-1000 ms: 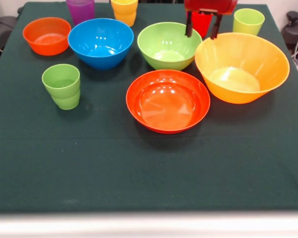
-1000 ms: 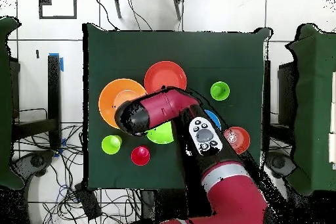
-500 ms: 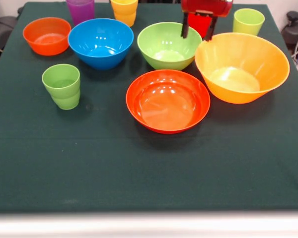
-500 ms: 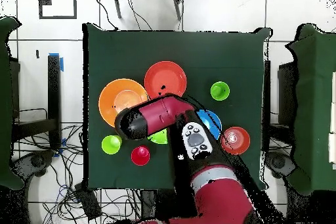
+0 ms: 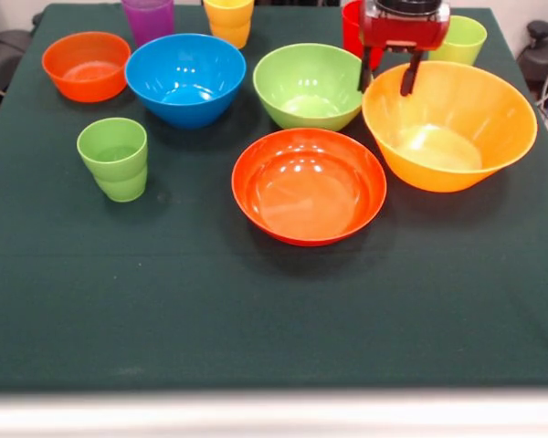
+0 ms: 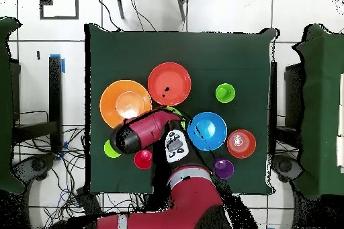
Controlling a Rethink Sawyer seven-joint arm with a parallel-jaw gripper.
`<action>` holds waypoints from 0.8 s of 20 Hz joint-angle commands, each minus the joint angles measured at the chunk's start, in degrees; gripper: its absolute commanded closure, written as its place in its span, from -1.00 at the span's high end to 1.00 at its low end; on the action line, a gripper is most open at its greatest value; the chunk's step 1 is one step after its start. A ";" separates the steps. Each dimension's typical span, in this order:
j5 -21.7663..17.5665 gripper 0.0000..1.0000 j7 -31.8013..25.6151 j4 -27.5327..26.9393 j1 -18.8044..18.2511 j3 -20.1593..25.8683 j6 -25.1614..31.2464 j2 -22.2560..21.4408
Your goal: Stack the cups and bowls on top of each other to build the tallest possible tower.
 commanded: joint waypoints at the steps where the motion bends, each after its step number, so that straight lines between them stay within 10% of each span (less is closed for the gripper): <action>1: 3.01 1.00 9.75 5.69 1.76 -3.26 -0.36 0.63; 16: 4.76 1.00 11.93 0.78 9.40 -11.94 -8.37 6.51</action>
